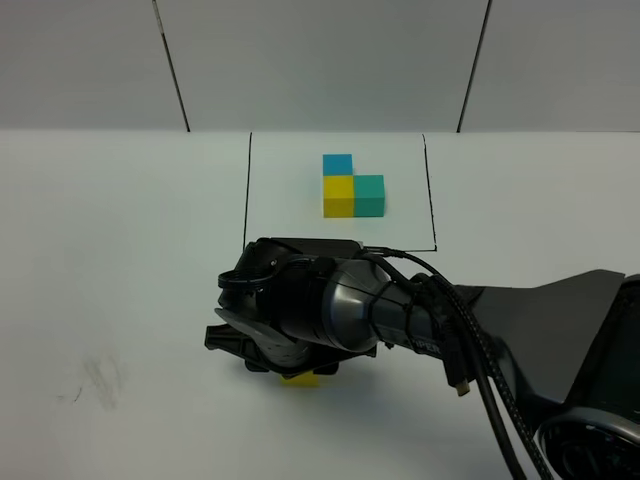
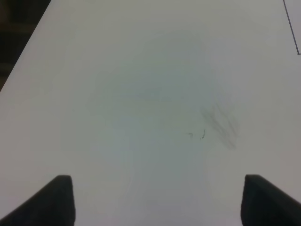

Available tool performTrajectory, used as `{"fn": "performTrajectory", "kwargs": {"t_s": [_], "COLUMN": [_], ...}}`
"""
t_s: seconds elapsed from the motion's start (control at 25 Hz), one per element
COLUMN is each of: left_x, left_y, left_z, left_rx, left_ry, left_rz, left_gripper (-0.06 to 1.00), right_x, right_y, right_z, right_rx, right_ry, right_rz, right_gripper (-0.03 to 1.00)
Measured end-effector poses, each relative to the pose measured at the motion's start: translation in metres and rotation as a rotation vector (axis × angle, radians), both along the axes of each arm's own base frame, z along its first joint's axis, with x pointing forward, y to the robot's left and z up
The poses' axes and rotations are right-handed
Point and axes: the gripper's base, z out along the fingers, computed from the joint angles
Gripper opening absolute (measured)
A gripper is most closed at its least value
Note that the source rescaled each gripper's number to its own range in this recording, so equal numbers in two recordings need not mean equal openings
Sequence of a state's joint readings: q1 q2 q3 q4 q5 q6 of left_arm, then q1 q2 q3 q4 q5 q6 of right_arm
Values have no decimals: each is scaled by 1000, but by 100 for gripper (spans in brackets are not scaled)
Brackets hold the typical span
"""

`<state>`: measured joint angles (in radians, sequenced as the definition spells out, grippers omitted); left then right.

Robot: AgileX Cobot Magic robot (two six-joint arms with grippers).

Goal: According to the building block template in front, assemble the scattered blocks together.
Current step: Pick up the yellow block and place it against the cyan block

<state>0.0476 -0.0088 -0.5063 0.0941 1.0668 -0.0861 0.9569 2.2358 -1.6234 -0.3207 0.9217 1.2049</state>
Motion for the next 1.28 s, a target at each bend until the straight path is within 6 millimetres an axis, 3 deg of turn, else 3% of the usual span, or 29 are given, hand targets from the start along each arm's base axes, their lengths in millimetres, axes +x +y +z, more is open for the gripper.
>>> {"fn": "performTrajectory", "kwargs": {"t_s": [1.28], "left_x": [0], "left_y": [0], "left_z": [0], "left_rx": [0], "left_ry": [0], "left_rz": [0], "left_gripper": [58], "right_x": [8], "right_y": [-6], "right_z": [1], "right_rx": [-12], "right_ry": [26], "right_rz": [-57], "right_gripper": [21]}}
